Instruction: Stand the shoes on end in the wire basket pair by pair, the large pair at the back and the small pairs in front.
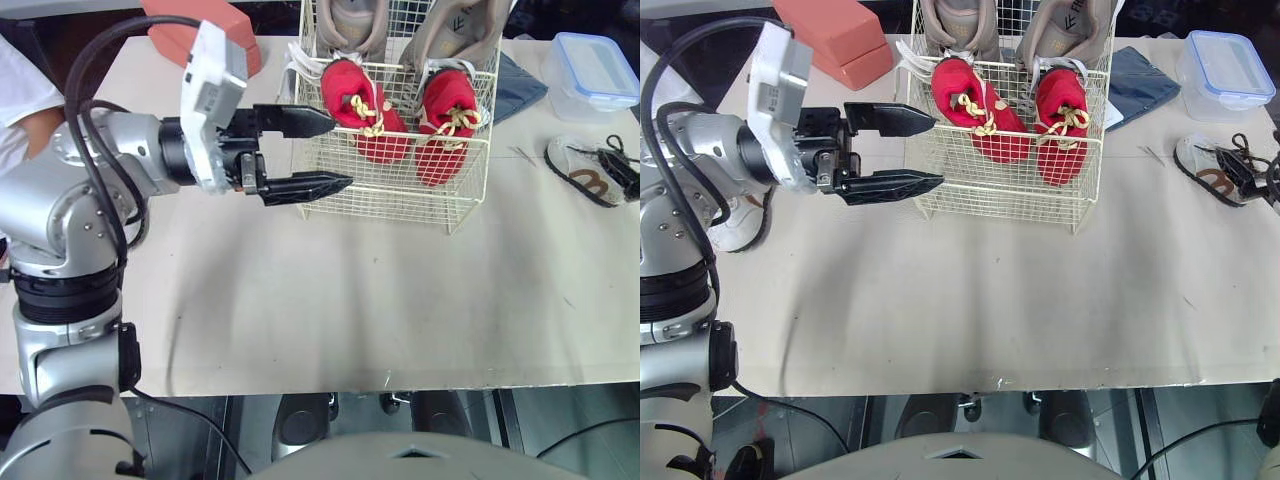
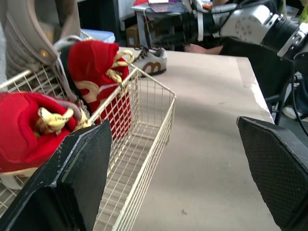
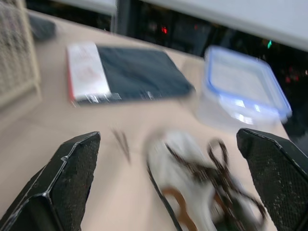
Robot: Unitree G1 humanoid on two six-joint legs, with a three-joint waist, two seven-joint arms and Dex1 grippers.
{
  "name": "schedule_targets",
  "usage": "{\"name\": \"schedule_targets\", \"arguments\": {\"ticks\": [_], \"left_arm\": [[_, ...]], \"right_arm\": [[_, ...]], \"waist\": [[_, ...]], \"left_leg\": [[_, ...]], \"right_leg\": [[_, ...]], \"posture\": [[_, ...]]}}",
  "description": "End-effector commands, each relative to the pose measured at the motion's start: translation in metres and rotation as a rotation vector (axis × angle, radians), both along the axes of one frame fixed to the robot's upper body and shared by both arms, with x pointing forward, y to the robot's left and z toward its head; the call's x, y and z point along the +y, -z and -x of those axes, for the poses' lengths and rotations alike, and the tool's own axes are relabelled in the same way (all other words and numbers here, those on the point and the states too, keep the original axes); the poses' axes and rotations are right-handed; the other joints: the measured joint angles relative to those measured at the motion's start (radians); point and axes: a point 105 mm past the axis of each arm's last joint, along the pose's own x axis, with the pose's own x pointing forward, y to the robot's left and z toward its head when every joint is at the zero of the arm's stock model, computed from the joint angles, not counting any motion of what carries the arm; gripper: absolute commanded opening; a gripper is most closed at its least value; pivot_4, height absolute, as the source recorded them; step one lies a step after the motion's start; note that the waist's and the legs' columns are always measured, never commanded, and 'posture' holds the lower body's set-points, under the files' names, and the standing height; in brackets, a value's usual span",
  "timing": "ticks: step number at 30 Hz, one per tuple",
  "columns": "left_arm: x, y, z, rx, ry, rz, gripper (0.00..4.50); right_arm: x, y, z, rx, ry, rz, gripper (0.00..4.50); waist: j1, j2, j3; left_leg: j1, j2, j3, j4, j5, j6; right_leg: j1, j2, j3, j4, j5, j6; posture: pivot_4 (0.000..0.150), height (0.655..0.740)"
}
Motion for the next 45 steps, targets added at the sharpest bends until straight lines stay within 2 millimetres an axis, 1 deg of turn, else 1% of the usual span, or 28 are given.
{"name": "schedule_targets", "arguments": {"ticks": [1, 5, 8, 10, 12, 15, 18, 22, 25, 32, 34, 35, 36, 37, 42, 43, 44, 45], "left_arm": [[0.001, -0.013, 0.010, -0.056, -0.011, 0.018, 4.49], [0.001, -0.012, 0.012, -0.054, -0.025, 0.027, 4.49], [0.003, -0.012, 0.012, -0.051, -0.046, 0.037, 4.49], [0.004, -0.012, 0.012, -0.051, -0.058, 0.042, 4.49], [0.004, -0.011, 0.013, -0.047, -0.061, 0.045, 4.49], [0.004, -0.009, 0.014, -0.036, -0.069, 0.046, 4.49], [0.004, -0.008, 0.015, -0.027, -0.079, 0.047, 4.49], [0.006, -0.005, 0.016, -0.021, -0.095, 0.039, 4.49], [0.007, -0.005, 0.016, -0.021, -0.104, 0.037, 4.49], [0.008, -0.004, 0.017, -0.028, -0.119, 0.024, 4.49], [0.007, -0.003, 0.018, -0.028, -0.120, 0.024, 4.50], [0.007, -0.003, 0.018, -0.028, -0.122, 0.024, 4.50], [0.008, -0.003, 0.018, -0.028, -0.124, 0.024, 4.50], [0.008, -0.002, 0.018, -0.028, -0.127, 0.024, 4.50], [0.008, -0.002, 0.017, -0.029, -0.129, 0.021, 4.50], [0.008, -0.002, 0.017, -0.029, -0.127, 0.022, 4.50], [0.007, -0.002, 0.017, -0.029, -0.125, 0.023, 4.50], [0.007, -0.002, 0.018, -0.028, -0.121, 0.023, 4.50]], "right_arm": [[-0.030, -0.005, 0.007, -0.015, 0.058, 0.011, 4.50], [-0.039, 0.003, 0.006, 0.008, 0.052, -0.049, 4.50], [-0.044, 0.016, 0.003, 0.061, 0.057, -0.076, 4.50], [-0.050, 0.019, -0.001, 0.071, 0.097, -0.109, 4.50], [-0.052, 0.021, -0.003, 0.076, 0.104, -0.146, 4.50], [-0.048, 0.026, -0.005, 0.093, 0.071, -0.237, 4.50], [-0.050, 0.030, -0.008, 0.103, 0.100, -0.254, 4.50], [-0.044, 0.029, -0.015, 0.086, 0.083, -0.327, 4.50], [-0.037, 0.032, -0.023, 0.100, 0.085, -0.323, 4.50], [-0.029, 0.040, -0.035, 0.130, 0.135, -0.304, 4.50], [-0.029, 0.041, -0.036, 0.132, 0.147, -0.299, 3.95], [-0.029, 0.042, -0.036, 0.133, 0.152, -0.297, 3.51], [-0.029, 0.043, -0.037, 0.133, 0.155, -0.296, 3.30], [-0.029, 0.043, -0.037, 0.132, 0.155, -0.293, 2.96], [-0.029, 0.042, -0.036, 0.133, 0.149, -0.284, 0.78], [-0.029, 0.042, -0.036, 0.133, 0.151, -0.283, 0.25], [-0.030, 0.042, -0.036, 0.133, 0.153, -0.281, 0.04], [-0.031, 0.042, -0.035, 0.133, 0.155, -0.277, 0.04]], "waist": [[0.000, 0.000, 0.000], [-0.007, 0.000, 0.000], [-0.014, 0.000, 0.000], [-0.021, 0.000, 0.000], [-0.024, 0.000, 0.000], [-0.026, 0.000, 0.000], [-0.026, 0.000, 0.000], [-0.027, 0.001, 0.000], [-0.027, 0.001, 0.000], [-0.026, 0.001, 0.000], [-0.026, 0.001, 0.000], [-0.026, 0.001, 0.000], [-0.027, 0.001, 0.000], [-0.028, 0.001, 0.000], [-0.031, 0.001, 0.000], [-0.030, 0.001, 0.000], [-0.029, 0.001, 0.000], [-0.029, 0.001, 0.000]], "left_leg": [[0.000, 0.000, 0.000, 0.000, 0.000, 0.000], [0.002, 0.000, 0.002, 0.000, 0.000, 0.000], [0.003, 0.000, 0.003, 0.000, 0.000, 0.000], [0.004, 0.000, 0.004, 0.000, 0.000, 0.000], [0.005, 0.000, 0.005, 0.000, 0.000, 0.000], [0.005, 0.000, 0.005, 0.000, 0.000, 0.000], [0.005, 0.000, 0.006, 0.000, 0.000, 0.000], [0.006, 0.000, 0.006, 0.000, 0.000, 0.000], [0.006, 0.000, 0.006, 0.000, 0.000, 0.000], [0.006, 0.000, 0.007, 0.000, 0.000, 0.000], [0.006, 0.000, 0.007, 0.000, 0.000, 0.000], [0.006, 0.000, 0.007, 0.000, 0.000, 0.000], [0.006, 0.000, 0.007, 0.000, 0.000, 0.000], [0.006, 0.000, 0.007, 0.000, 0.000, 0.000], [0.008, 0.000, 0.008, 0.000, 0.000, 0.000], [0.008, 0.000, 0.008, 0.000, 0.000, 0.000], [0.008, 0.000, 0.008, 0.000, 0.000, 0.000], [0.008, 0.000, 0.008, 0.000, 0.000, 0.000]], "right_leg": [[0.000, 0.000, 0.000, 0.000, 0.000, 0.000], [0.000, 0.000, 0.002, 0.001, 0.001, -0.001], [0.000, 0.000, 0.003, 0.001, 0.000, 0.000], [0.001, 0.000, 0.004, 0.002, 0.000, 0.000], [0.001, 0.000, 0.005, 0.002, 0.000, 0.000], [0.001, 0.000, 0.006, 0.002, 0.001, -0.001], [0.001, 0.000, 0.006, 0.002, 0.001, -0.002], [0.001, 0.000, 0.007, 0.002, 0.002, -0.002], [0.001, 0.000, 0.007, 0.003, 0.001, -0.002], [0.001, 0.000, 0.007, 0.003, 0.002, -0.003], [0.001, 0.000, 0.007, 0.003, 0.002, -0.003], [0.001, 0.000, 0.008, 0.003, 0.002, -0.003], [0.001, 0.000, 0.008, 0.003, 0.002, -0.003], [0.001, 0.000, 0.008, 0.003, 0.002, -0.003], [0.001, 0.000, 0.009, 0.004, 0.002, -0.003], [0.001, 0.000, 0.009, 0.004, 0.001, -0.002], [0.001, 0.000, 0.009, 0.004, 0.001, -0.002], [0.001, 0.000, 0.009, 0.004, 0.001, -0.002]], "posture": [[0.150, 0.6860], [0.150, 0.6860], [0.150, 0.6860], [0.150, 0.6860], [0.150, 0.6860], [0.150, 0.6860], [0.150, 0.6860], [0.150, 0.6860], [0.150, 0.6860], [0.150, 0.6860], [0.150, 0.6860], [0.150, 0.6860], [0.150, 0.6860], [0.150, 0.6860], [0.150, 0.6860], [0.150, 0.6860], [0.150, 0.6860], [0.150, 0.6860]]}}
